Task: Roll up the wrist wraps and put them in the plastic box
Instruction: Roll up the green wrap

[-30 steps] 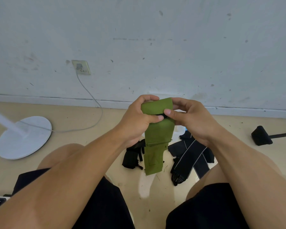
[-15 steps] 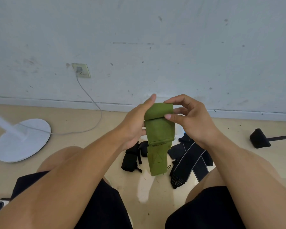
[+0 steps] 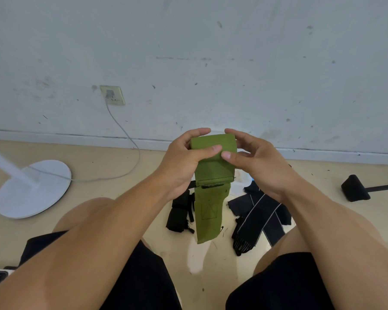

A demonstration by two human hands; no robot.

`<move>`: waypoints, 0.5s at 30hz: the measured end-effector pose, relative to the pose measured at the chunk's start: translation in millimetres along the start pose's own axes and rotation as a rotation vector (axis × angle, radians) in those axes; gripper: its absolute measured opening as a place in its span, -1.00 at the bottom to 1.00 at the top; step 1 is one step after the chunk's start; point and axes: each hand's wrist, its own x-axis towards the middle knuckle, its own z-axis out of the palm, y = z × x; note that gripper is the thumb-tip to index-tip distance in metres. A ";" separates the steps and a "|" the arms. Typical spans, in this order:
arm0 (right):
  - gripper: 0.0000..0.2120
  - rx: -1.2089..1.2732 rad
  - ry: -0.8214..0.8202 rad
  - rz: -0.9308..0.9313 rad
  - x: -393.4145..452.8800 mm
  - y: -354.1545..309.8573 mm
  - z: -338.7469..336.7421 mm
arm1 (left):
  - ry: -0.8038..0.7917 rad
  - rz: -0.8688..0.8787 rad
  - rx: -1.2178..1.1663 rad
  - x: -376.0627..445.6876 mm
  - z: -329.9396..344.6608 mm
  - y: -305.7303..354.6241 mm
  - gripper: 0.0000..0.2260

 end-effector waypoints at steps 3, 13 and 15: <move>-0.36 -0.003 -0.069 0.060 -2.6 3.0 6.7 | 0.012 -0.018 -0.016 -1.2 2.7 -3.9 -0.62; -0.64 -0.100 -0.016 -0.003 -3.3 10.7 1.4 | 0.000 0.062 0.208 0.7 4.0 -10.6 -0.68; -0.67 -0.101 -0.009 -0.015 -2.2 11.2 0.0 | 0.007 0.068 0.203 0.5 4.0 -10.4 -0.71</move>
